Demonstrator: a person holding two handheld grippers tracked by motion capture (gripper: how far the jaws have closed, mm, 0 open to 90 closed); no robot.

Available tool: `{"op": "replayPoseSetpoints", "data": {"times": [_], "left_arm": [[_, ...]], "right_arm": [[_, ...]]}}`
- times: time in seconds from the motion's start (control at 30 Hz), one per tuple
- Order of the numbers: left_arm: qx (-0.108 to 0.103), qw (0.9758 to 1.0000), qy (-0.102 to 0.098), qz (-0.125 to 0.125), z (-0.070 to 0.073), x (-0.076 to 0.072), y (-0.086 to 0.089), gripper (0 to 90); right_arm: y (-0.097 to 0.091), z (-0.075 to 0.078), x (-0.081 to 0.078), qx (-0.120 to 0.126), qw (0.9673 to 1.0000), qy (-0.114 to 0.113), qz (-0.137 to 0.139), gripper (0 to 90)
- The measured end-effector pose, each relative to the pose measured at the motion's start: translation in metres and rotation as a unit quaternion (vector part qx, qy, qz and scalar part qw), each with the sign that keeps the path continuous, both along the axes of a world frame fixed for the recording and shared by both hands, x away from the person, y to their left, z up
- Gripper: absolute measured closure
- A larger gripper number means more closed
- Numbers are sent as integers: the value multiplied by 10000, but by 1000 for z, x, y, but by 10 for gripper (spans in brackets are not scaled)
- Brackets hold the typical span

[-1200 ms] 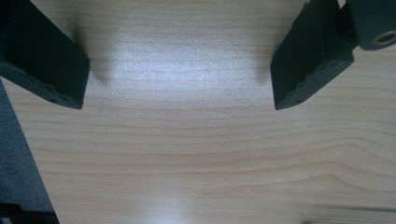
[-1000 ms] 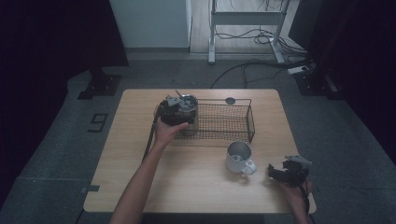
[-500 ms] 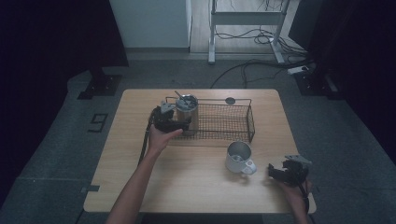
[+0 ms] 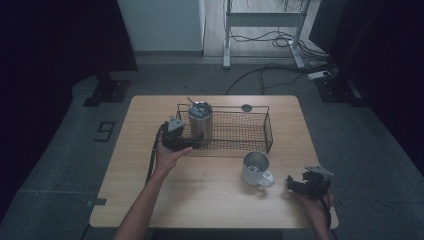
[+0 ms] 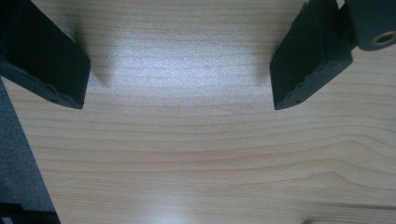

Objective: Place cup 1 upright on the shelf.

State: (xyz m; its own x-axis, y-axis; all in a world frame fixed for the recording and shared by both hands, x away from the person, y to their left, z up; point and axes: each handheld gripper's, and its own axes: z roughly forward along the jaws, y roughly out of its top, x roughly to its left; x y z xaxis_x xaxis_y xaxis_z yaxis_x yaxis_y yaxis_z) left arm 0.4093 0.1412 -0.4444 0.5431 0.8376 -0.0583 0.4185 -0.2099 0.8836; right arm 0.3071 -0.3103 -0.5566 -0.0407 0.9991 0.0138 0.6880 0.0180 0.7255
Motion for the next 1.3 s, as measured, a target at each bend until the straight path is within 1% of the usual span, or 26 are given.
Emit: {"op": "replayPoseSetpoints", "data": {"times": [0.1, 0.13, 0.2, 0.33, 0.37, 0.4, 0.43, 0.57, 0.6, 0.63, 0.67, 0.73, 0.77, 0.8, 0.93, 0.97, 1.0, 1.03, 1.07, 1.13, 1.17, 1.23, 1.3], "left_arm": [[29, 10000, 11, -74, 2, -10, 2, 33], [29, 10000, 11, -74, 2, -10, 2, 34], [12, 9999, 78, -152, 1, -20, 6, 36], [23, 9998, 143, -164, -3, -31, 12, 39], [23, 9998, 143, -164, -3, -31, 12, 40], [14, 9998, 132, -161, -5, -38, 16, 42], [5, 9998, 130, -169, -6, -41, 17, 42], [-21, 9996, 223, -196, -11, -57, 24, 48], [-21, 9996, 223, -196, -11, -57, 24, 48], [-35, 9995, 223, -226, -15, -65, 27, 48], [-35, 9995, 223, -226, -15, -65, 27, 48], [8, 9995, 218, -243, -21, -77, 31, 48], [8, 9995, 218, -243, -21, -77, 31, 48], [11, 9994, 246, -259, -26, -83, 33, 48], [48, 9990, 338, -275, -36, -91, 35, 48], [48, 9990, 338, -275, -36, -91, 35, 49], [31, 9988, 408, -280, -41, -94, 37, 50], [31, 9988, 408, -280, -41, -94, 37, 50], [41, 9986, 444, -268, -46, -98, 38, 52], [73, 9985, 471, -278, -51, -101, 40, 52], [73, 9985, 471, -278, -51, -101, 40, 55], [128, 9985, 482, -234, -58, -104, 42, 66], [94, 9984, 511, -220, -60, -104, 43, 66]], "right_arm": [[0, 0, 0, 1, 10000, -1, 1, 52], [0, 0, 0, -1, 10000, -3, 5, 52], [0, 0, 0, 2, 10000, -2, 3, 52], [0, 0, 0, 0, 10000, -3, 6, 52], [0, 0, 0, 0, 10000, -3, 6, 52], [0, 0, 0, 0, 10000, -4, 6, 52], [0, 0, 0, 0, 10000, -4, 7, 52], [0, 0, 0, 2, 10000, -2, 3, 52], [0, 0, 0, 2, 10000, -2, 3, 52], [0, 0, 0, 1, 10000, -3, 4, 52], [0, 0, 0, 1, 10000, -3, 4, 52], [0, 0, 0, -2, 10000, -5, 7, 53], [0, 0, 0, 1, 10000, -3, 5, 53], [0, 0, 0, 1, 10000, -3, 4, 53], [0, 0, 0, -1, 10000, -5, 6, 53], [0, 0, 0, 1, 10000, -4, 3, 53], [0, 0, 0, 1, 10000, -3, 5, 52], [0, 0, 0, 1, 10000, -4, 4, 52], [0, 0, 0, 8, 10000, 2, -1, 53], [0, 0, 0, 7, 10000, 1, 1, 52], [0, 0, 0, 7, 10000, 1, 1, 52], [0, 0, 0, 0, 10000, -3, 4, 53], [0, 0, 0, 1, 10000, -3, 2, 52]]}}
